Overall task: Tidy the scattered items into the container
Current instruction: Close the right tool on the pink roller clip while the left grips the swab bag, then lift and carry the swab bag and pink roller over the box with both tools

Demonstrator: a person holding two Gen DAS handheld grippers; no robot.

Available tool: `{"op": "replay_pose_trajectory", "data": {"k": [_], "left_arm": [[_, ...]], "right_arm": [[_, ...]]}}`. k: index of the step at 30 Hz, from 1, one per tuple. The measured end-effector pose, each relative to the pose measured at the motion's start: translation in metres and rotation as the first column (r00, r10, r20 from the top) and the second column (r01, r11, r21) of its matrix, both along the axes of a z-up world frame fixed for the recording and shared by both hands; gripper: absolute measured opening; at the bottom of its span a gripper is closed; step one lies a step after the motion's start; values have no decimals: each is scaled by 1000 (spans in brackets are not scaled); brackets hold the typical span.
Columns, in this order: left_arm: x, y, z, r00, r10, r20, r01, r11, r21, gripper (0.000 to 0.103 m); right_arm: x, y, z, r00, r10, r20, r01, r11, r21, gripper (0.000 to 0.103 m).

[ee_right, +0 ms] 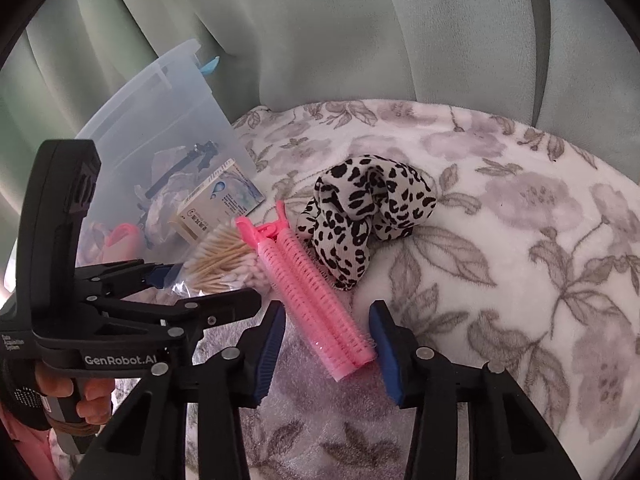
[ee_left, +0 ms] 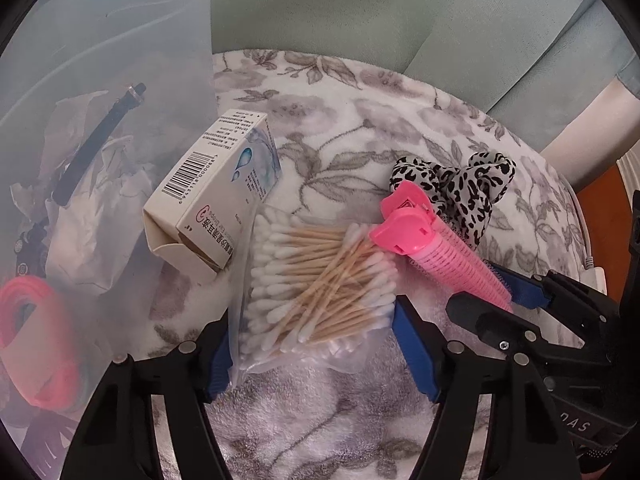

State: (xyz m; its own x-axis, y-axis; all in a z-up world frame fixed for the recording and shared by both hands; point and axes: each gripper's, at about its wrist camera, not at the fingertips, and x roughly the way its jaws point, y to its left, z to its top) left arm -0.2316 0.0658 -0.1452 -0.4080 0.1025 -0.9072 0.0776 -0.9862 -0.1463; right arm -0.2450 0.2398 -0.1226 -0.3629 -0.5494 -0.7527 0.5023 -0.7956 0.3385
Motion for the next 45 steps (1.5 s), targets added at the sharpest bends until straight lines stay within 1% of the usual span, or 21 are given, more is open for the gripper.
{"op": "replay_pose_trajectory", "data": {"k": [4,7,10,13,16,19,23,24,25,28,30,34,39,45], "left_arm": [[1,1,2,1000,0,-7,0,1000,-8,69],[1,0,3,1000,2,-7,-2,1000,-4,67],[2,0,5,1000,-2,-5,2,1000,2,66],[4,0,6,1000,-8,-3,8,1000,10,66],[6,2,9,1000,-15,2,15,1000,16,66],[10,5,13,1000,-31,0,31,999,27,66],[31,10,15,998,-55,3,55,998,38,65],[34,10,16,998,-61,4,61,997,42,65],[45,16,16,998,-66,5,65,997,47,65],[50,16,19,997,-76,10,75,995,63,64],[63,13,22,996,-83,15,81,994,69,64],[66,17,26,995,-102,8,101,991,88,64],[74,11,41,993,-116,-10,117,986,122,64],[89,7,70,987,-146,-68,156,973,168,64]], "right_arm": [[8,0,1,1000,-8,8,8,1000,-26,36],[18,-1,2,1000,-20,11,20,999,-32,32],[28,1,5,999,-44,20,45,997,-55,31],[37,5,4,995,-90,44,94,992,-88,31],[47,11,6,987,-144,67,151,982,-116,29],[57,18,13,977,-200,80,208,970,-124,29],[70,22,19,964,-251,93,262,957,-127,29],[74,21,19,959,-267,96,278,952,-128,29],[77,23,20,954,-283,100,295,946,-132,29],[88,30,26,936,-332,113,348,923,-165,29],[96,33,32,925,-363,113,378,909,-177,29],[111,39,41,892,-437,117,452,871,-193,29],[132,46,52,850,-510,129,526,815,-243,29],[146,43,76,827,-550,117,560,787,-260,29]]}}
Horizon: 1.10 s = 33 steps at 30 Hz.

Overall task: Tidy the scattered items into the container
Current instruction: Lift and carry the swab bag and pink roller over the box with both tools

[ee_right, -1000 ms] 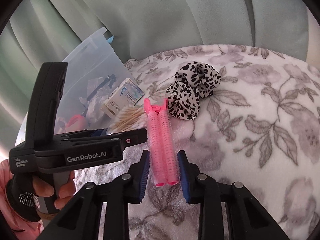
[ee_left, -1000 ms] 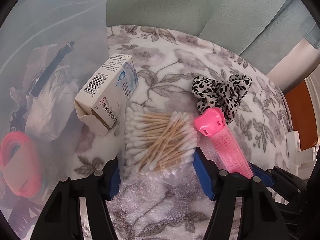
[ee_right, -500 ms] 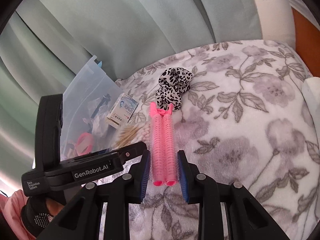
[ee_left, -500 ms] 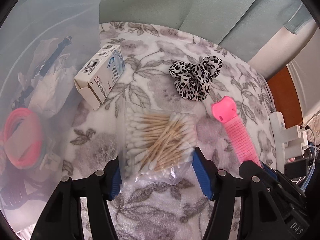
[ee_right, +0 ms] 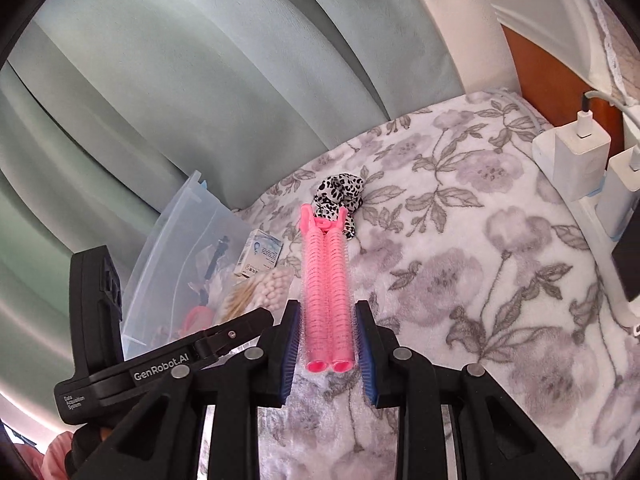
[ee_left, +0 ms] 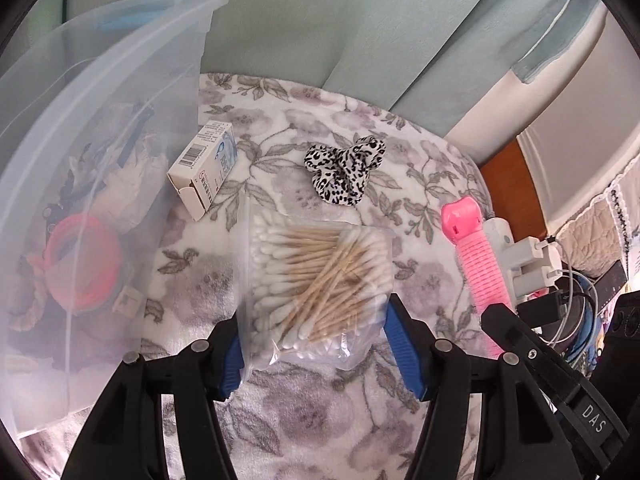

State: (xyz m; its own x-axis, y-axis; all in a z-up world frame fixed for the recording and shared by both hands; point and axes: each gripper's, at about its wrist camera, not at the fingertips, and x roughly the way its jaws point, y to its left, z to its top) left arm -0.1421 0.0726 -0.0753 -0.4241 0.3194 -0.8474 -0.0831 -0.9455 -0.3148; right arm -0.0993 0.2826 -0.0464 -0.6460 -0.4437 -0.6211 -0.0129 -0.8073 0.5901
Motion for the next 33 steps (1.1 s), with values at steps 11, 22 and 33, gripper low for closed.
{"op": "replay_pose_trajectory", "data": {"k": [11,22,33], "left_arm": [[26,-20,68,989,-15,-148,25,998,65,64],[51,-61,126,958,26,-285,11,992,127,64],[67,-114,161,923,117,-367,-63,985,158,64]], "right_arm": [[25,-26,66,995,-23,-102,27,999,36,29],[42,-65,130,974,26,-223,-12,998,64,29],[50,-109,175,941,98,-323,-84,995,58,29]]}}
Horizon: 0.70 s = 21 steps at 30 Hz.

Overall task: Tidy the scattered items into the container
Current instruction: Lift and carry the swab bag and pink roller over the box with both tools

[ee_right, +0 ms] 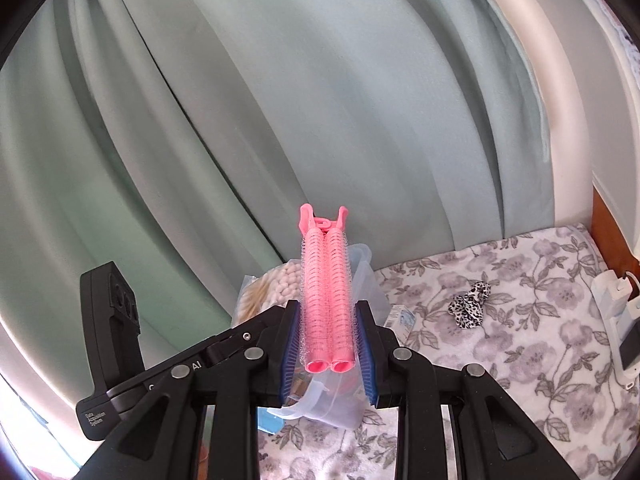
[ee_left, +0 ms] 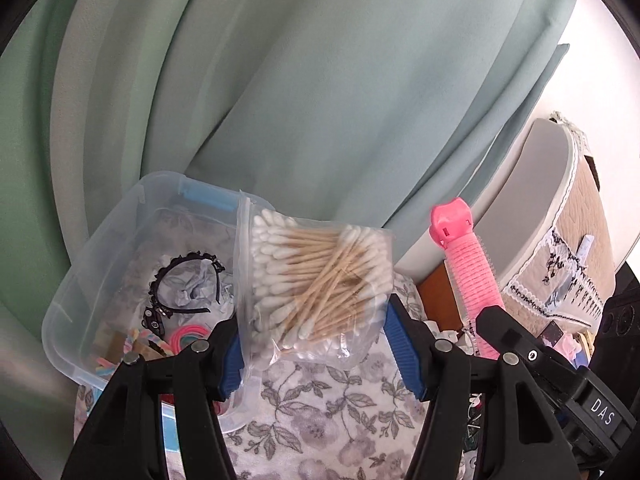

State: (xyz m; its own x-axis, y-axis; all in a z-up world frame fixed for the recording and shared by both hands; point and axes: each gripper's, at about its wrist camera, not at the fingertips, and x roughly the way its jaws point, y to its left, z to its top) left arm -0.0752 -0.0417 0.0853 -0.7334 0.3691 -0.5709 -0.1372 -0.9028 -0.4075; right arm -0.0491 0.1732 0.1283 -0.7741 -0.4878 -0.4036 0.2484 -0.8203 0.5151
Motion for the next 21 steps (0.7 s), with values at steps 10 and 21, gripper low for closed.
{"op": "replay_pose_trajectory", "data": {"k": [10,21], "left_arm": [[8,-49,11,993,114,-38,-114,993,9,64],[8,-111,-13,967,255,21,-256,967,16,64]], "right_arm": [[-4,-39,22,995,94,-44,-93,996,11,29],[-31,-90,4,978,206,17,-206,977,46,29]]}}
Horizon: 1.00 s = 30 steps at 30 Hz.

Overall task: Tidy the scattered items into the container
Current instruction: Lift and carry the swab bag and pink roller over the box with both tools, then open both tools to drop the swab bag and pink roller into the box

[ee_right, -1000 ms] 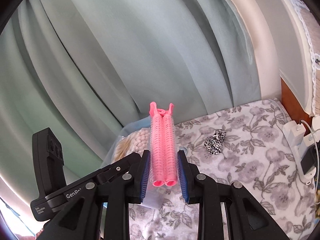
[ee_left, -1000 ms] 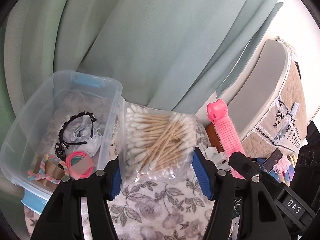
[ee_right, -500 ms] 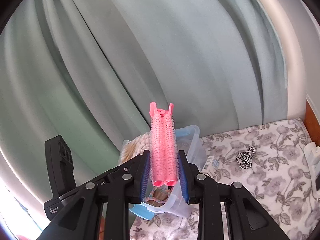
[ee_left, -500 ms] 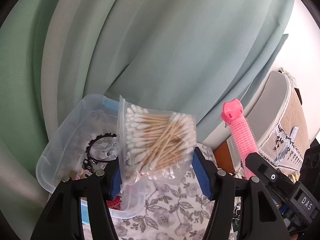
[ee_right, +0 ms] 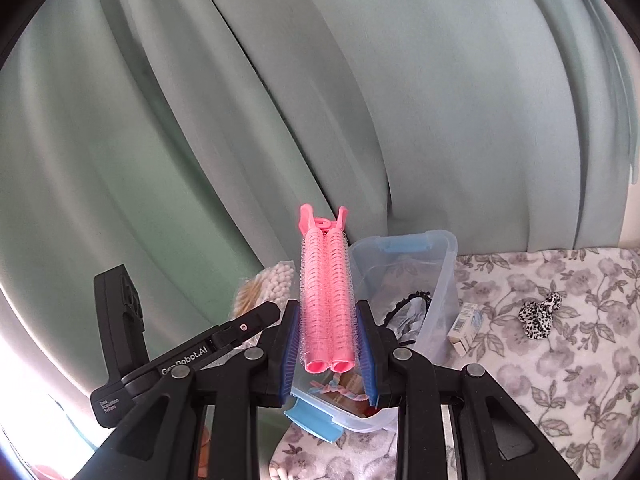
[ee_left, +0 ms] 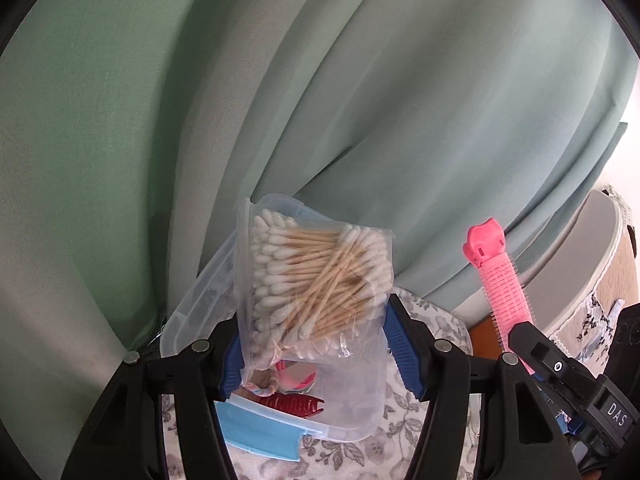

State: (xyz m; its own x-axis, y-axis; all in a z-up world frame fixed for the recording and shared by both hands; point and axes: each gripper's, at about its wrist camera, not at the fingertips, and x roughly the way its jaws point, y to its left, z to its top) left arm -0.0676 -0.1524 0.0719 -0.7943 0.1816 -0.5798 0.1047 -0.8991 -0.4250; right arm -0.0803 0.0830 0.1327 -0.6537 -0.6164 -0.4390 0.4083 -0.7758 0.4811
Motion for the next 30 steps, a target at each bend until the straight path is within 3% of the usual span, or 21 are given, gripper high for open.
{"op": "replay_pose_trajectory", "data": {"k": [17,28,30], "left_arm": [[-40,-32,-60,984,78,158,-80,997,5,64],[-48,-30,-64,983,80,163,-81,997,-1,63],[-34,-27,-57,983,79,163,-81,997,6,64]], "right_arm": [[-55,-63,-61,979,34,200,-65,987,149,29],[-59,-70,-67,973,33,229,-76,980,183,32],[-59,-70,-67,974,35,226,-79,979,187,32]]}}
